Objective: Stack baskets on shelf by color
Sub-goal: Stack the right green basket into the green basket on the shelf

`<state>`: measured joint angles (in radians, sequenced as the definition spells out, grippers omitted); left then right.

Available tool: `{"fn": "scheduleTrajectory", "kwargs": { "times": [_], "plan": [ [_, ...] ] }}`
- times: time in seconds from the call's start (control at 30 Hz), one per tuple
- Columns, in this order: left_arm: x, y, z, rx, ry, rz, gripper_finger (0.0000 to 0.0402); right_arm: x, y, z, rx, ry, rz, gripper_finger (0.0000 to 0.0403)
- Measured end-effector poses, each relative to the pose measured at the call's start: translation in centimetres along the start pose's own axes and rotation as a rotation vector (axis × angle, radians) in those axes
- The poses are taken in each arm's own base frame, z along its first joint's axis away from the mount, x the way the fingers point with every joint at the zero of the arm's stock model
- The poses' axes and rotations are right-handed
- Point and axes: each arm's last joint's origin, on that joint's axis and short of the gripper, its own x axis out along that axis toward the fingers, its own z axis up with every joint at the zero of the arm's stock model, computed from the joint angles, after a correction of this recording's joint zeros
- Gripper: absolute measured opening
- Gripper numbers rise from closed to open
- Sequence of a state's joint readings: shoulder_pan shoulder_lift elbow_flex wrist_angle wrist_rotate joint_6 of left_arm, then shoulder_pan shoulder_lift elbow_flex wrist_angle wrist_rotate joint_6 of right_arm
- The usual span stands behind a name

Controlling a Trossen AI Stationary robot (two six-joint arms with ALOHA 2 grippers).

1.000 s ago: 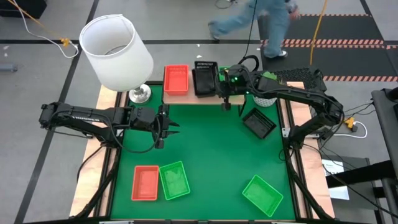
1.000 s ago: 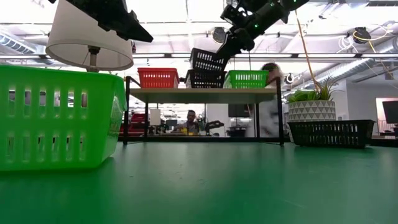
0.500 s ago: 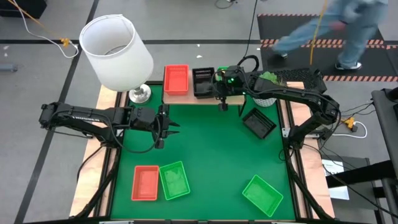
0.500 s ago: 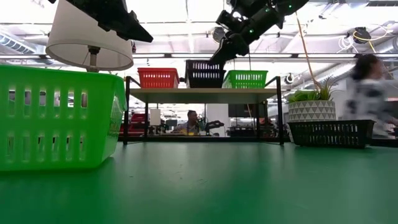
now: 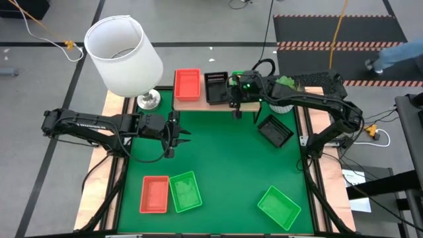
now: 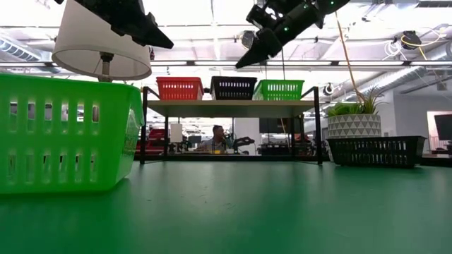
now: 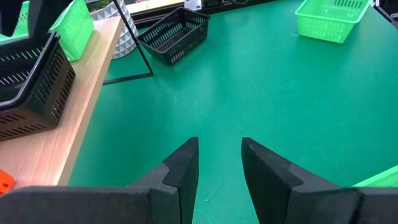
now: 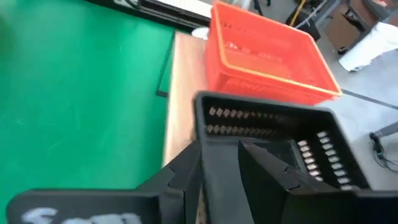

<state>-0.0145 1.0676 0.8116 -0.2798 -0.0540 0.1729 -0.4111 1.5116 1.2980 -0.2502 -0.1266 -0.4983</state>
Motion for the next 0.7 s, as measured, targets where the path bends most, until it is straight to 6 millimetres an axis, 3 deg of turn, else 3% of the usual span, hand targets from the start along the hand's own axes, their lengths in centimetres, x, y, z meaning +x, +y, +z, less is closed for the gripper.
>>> {"fn": "scheduleTrajectory", "kwargs": {
  "times": [0.2,0.47,0.7],
  "plan": [
    [0.0,0.0,0.0,0.005,0.001,0.000,0.0124,0.4,1.6,0.6,-0.011,0.008,0.024,0.0071],
    [0.0,0.0,0.0,0.003,0.000,0.000,0.0124,3.5,1.9,-0.8,0.022,0.102,-0.038,0.0006],
    [0.0,0.0,0.0,0.000,0.000,0.000,0.0124,5.4,2.0,-1.2,0.048,0.080,-0.045,0.0008]
  ]
}}
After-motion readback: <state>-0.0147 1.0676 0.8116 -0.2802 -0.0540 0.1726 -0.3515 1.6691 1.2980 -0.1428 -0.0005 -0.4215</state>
